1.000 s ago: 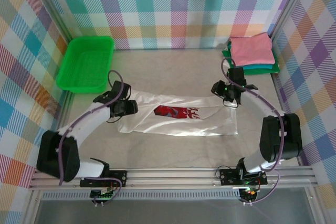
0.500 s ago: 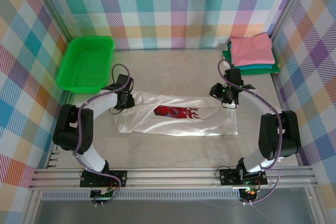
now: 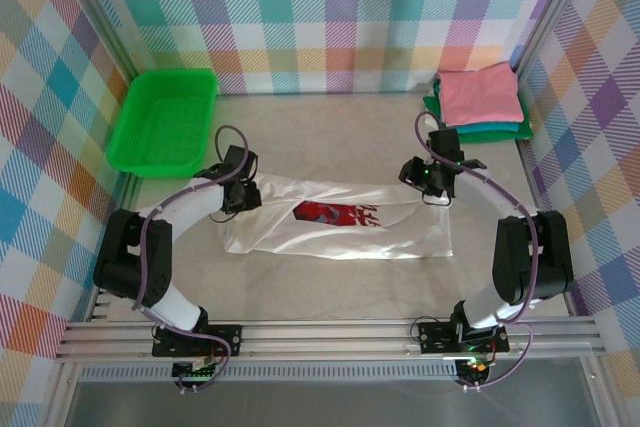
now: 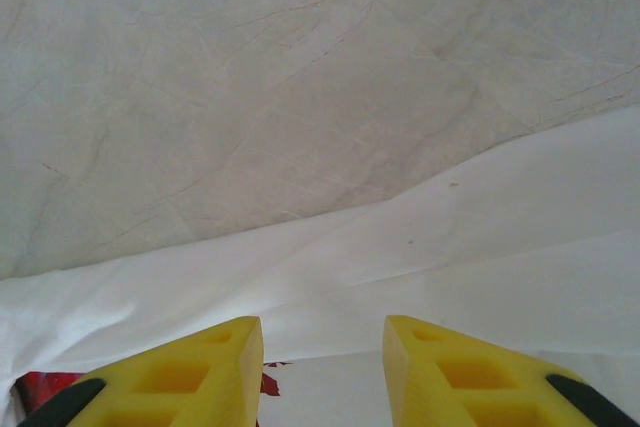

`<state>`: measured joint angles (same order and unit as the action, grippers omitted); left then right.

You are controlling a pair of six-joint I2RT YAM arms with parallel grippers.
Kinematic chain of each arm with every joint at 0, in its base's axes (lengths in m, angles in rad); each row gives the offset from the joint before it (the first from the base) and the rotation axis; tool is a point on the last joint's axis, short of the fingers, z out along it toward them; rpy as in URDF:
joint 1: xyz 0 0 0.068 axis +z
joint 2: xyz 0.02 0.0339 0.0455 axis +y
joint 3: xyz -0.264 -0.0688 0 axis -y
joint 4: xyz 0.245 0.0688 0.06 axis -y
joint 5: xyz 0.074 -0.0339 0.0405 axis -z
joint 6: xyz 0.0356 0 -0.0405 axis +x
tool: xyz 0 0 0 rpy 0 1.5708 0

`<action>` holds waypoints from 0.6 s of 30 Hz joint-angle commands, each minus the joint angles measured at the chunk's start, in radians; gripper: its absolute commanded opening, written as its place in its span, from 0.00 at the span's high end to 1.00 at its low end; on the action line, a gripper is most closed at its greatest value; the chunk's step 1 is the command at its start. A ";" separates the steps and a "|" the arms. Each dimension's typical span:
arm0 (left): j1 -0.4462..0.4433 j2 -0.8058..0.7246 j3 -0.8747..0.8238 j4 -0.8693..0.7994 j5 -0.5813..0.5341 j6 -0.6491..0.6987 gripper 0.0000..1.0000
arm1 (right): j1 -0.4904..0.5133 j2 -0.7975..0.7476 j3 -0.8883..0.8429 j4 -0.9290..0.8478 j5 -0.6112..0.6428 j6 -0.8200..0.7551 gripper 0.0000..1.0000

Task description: Fold and stack the t-shirts

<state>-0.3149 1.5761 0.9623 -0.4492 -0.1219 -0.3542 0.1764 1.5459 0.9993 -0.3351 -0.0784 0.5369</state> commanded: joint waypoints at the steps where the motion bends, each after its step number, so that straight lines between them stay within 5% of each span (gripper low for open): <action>1: -0.010 -0.019 -0.036 -0.025 -0.009 -0.026 0.68 | 0.003 0.007 0.022 -0.005 0.002 -0.015 0.62; 5: 0.023 -0.019 -0.050 -0.016 -0.060 -0.056 0.58 | 0.003 0.013 0.024 -0.011 -0.004 -0.016 0.62; 18: 0.089 0.077 -0.012 0.053 -0.048 -0.065 0.57 | 0.004 0.002 0.019 -0.020 0.009 -0.019 0.62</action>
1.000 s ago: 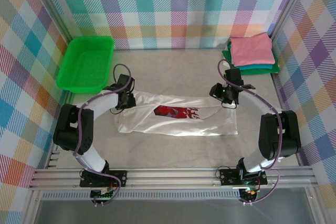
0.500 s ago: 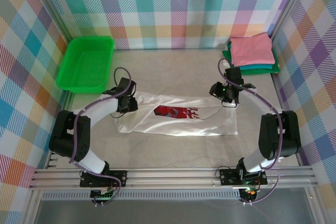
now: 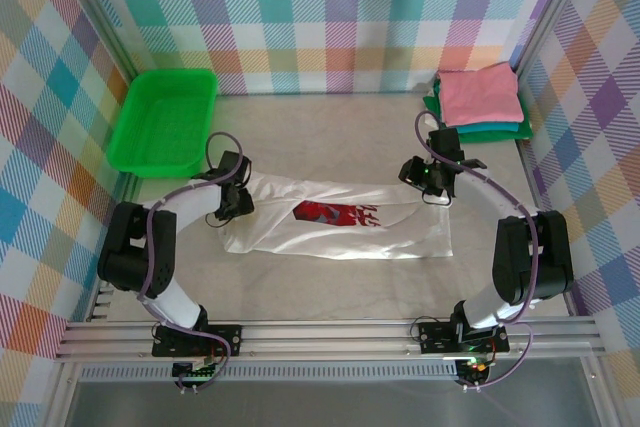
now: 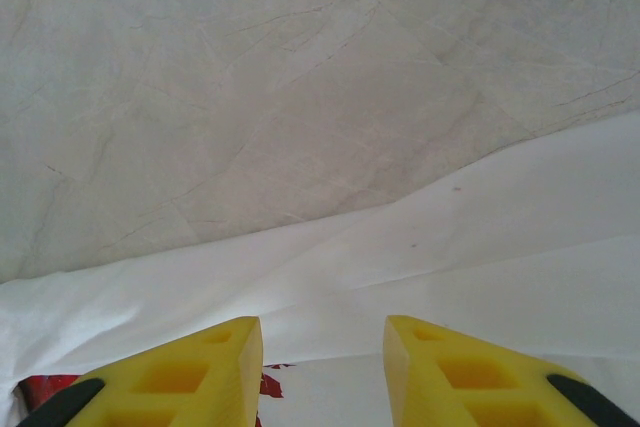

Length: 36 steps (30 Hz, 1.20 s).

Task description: Fold and stack the t-shirts

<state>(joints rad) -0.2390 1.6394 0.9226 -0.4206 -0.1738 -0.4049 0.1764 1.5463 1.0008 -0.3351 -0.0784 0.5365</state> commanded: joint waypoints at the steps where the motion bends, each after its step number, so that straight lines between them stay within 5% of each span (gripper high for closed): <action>1: 0.012 0.017 0.027 0.029 0.015 -0.012 0.59 | 0.003 0.000 0.018 -0.021 0.012 -0.020 0.62; 10: -0.001 -0.047 0.030 -0.012 0.006 -0.015 1.00 | 0.003 0.011 0.031 -0.032 0.014 -0.021 0.62; 26: -0.211 -0.320 -0.039 -0.261 -0.184 -0.092 0.99 | 0.003 0.018 0.044 -0.036 0.015 -0.021 0.62; 36: -0.264 -0.314 0.012 -0.274 -0.158 -0.044 1.00 | 0.003 0.038 0.048 -0.023 -0.011 -0.013 0.62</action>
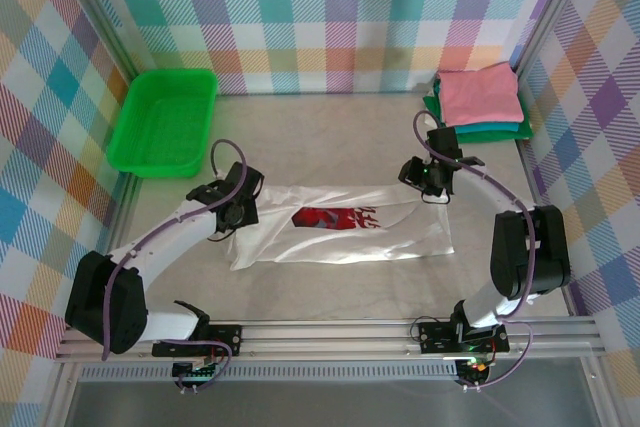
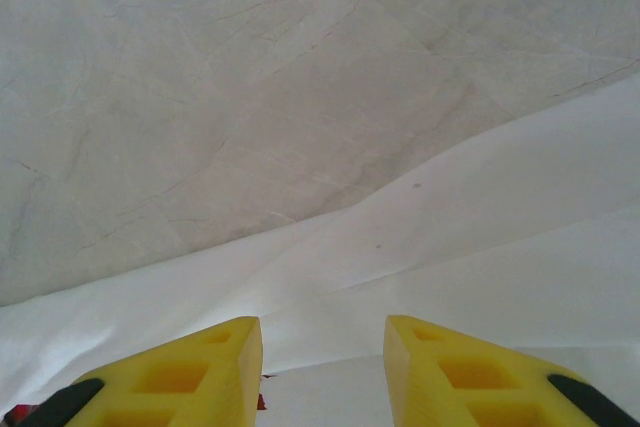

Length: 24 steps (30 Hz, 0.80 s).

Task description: Fold and stack the t-shirts

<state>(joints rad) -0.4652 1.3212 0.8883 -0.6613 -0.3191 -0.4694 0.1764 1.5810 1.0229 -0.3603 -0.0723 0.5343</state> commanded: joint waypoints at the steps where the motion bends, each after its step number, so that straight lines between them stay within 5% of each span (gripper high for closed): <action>1: -0.058 -0.001 0.052 -0.031 -0.016 0.018 1.00 | 0.003 -0.002 0.023 -0.002 -0.014 -0.013 0.62; 2: -0.072 -0.006 0.049 -0.028 -0.017 0.010 1.00 | 0.003 -0.006 0.019 -0.004 -0.009 -0.015 0.62; 4: -0.088 -0.012 0.036 -0.024 -0.008 -0.018 0.69 | 0.003 -0.015 0.011 -0.003 0.002 -0.019 0.61; 8: -0.098 -0.018 -0.005 -0.006 0.010 -0.047 0.66 | 0.003 -0.013 0.005 0.004 0.001 -0.017 0.61; 13: -0.099 0.004 -0.049 0.019 0.007 -0.060 0.74 | 0.003 -0.001 0.007 0.011 -0.016 -0.011 0.61; 15: -0.099 0.005 -0.059 0.040 0.007 -0.056 0.90 | 0.003 0.001 0.007 0.014 -0.014 -0.014 0.60; 19: -0.099 0.020 -0.059 0.052 -0.008 -0.049 0.99 | 0.003 -0.002 0.005 0.011 -0.012 -0.017 0.60; 24: -0.116 -0.018 -0.038 0.046 0.064 0.005 1.00 | 0.003 -0.009 0.006 0.005 -0.010 -0.022 0.60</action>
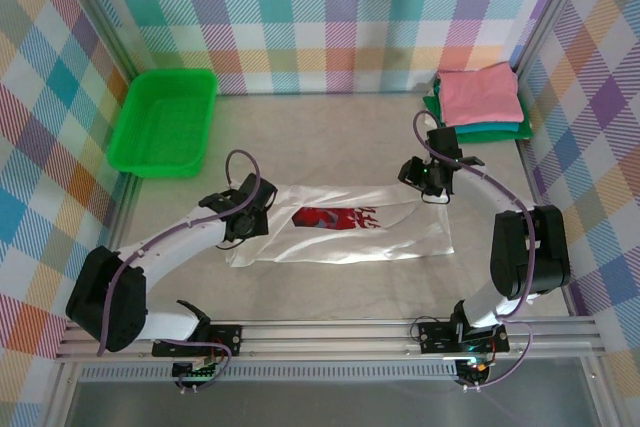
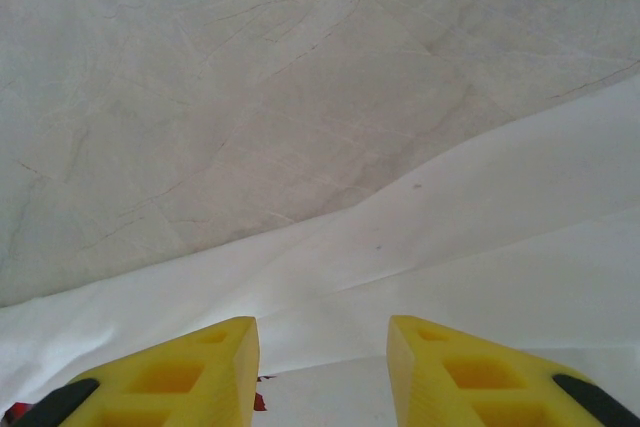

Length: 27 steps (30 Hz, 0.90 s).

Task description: Fold and stack the t-shirts

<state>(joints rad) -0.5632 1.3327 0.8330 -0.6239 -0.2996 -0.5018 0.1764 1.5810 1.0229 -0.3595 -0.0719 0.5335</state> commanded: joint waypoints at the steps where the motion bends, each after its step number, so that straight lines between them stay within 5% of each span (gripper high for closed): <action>1: -0.035 -0.047 0.018 0.007 0.063 0.043 1.00 | 0.003 -0.012 0.005 0.004 -0.008 -0.022 0.60; 13: -0.272 -0.221 -0.151 0.105 0.347 0.110 0.98 | 0.003 0.007 0.047 -0.013 0.002 -0.033 0.58; 16: -0.340 -0.216 -0.129 0.108 0.412 0.226 0.79 | 0.003 0.022 0.069 -0.020 -0.012 -0.032 0.58; 18: -0.361 -0.206 -0.100 0.085 0.390 0.274 0.54 | 0.003 0.023 0.074 -0.014 -0.018 -0.030 0.57; 21: -0.360 -0.258 -0.074 0.138 0.332 0.298 0.46 | 0.003 0.026 0.089 -0.026 -0.030 -0.041 0.57; 24: -0.292 -0.332 -0.095 0.257 0.170 0.231 0.51 | 0.023 0.027 0.108 -0.050 -0.028 -0.079 0.58; 27: -0.006 -0.264 -0.120 0.319 0.245 0.038 0.57 | 0.100 0.055 0.160 -0.095 -0.002 -0.172 0.62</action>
<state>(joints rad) -0.7635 1.0252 0.7166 -0.4072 -0.0208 -0.3229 0.2081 1.6016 1.1217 -0.4026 -0.0731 0.4572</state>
